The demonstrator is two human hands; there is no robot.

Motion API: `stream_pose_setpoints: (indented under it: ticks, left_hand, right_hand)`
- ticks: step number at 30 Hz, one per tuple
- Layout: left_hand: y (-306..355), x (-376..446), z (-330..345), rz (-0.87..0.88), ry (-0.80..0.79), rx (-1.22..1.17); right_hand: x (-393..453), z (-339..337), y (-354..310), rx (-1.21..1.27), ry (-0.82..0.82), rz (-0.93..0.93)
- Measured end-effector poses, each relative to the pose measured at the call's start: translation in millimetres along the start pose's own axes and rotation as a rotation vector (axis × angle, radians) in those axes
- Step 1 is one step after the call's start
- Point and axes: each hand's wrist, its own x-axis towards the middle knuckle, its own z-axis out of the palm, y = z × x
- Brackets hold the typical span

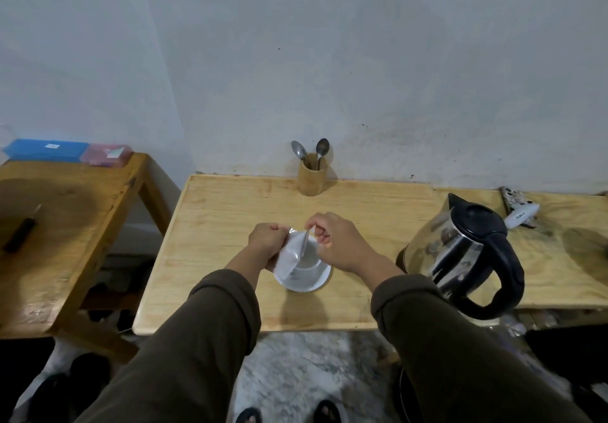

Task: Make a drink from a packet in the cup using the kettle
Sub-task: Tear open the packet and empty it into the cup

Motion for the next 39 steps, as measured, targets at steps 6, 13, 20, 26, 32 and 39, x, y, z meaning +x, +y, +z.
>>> stream_pose_setpoints:
  ticks: [6,13,20,26,32,39]
  left_hand:
    - [-16.2,5.8,7.1,-0.089,-0.033,0.176]
    - [-15.6,15.1,17.3,-0.192,-0.061,0.277]
    - [-3.6,21.6,18.6,-0.283,-0.085,0.289]
    - [6.3,24.8,18.4,-0.331,-0.153,0.183]
    - [13.3,21.6,9.0,-0.328,-0.215,0.049]
    - [14.9,12.7,-3.8,-0.183,-0.206,-0.185]
  right_hand:
    - [-15.3,36.6,24.4,-0.077,-0.033,-0.03]
    - [-14.5,64.5,40.1,-0.158,0.026,-0.08]
    - [-9.9,71.2,40.4,-0.165,0.166,-0.075]
    - [-5.8,66.8,40.6,-0.084,0.234,-0.023]
    - [3.1,62.5,44.2,0.044,0.266,0.073]
    - [16.2,59.4,45.6,0.145,0.213,0.252]
